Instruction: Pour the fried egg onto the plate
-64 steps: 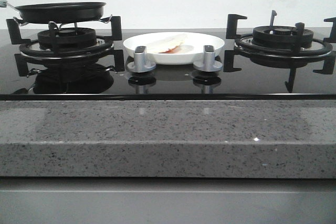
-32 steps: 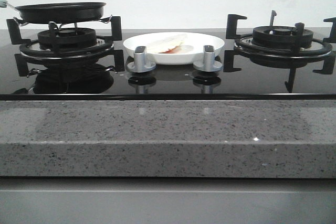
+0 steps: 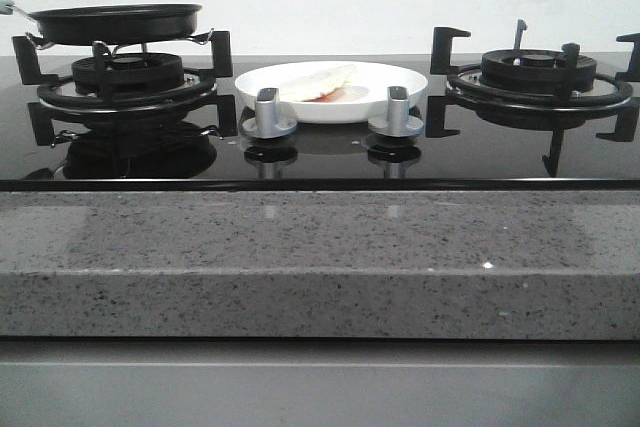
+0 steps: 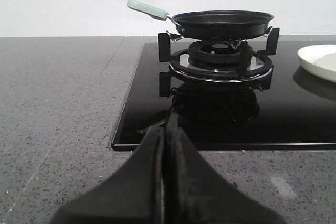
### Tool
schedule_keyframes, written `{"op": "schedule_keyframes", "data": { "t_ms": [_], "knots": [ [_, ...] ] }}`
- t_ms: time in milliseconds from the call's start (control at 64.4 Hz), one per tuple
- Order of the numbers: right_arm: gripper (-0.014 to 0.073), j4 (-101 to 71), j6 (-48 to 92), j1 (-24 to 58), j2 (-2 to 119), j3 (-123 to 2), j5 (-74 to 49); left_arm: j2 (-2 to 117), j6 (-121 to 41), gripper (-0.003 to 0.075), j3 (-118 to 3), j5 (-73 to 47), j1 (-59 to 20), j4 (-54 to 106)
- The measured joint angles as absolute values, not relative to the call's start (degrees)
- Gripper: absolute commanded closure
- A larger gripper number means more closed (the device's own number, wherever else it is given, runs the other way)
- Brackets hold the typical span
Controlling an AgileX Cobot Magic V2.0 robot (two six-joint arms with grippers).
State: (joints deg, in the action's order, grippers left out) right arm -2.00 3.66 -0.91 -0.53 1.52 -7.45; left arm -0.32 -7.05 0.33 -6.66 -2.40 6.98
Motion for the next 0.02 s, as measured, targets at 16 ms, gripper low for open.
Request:
{"op": "schedule_keyframes", "data": {
  "t_ms": [16],
  "knots": [
    [0.0661,-2.0,3.7,-0.9,-0.5,1.5,-7.4,-0.3,-7.1,0.0740,0.3,-6.7,-2.4,7.0]
  ]
}}
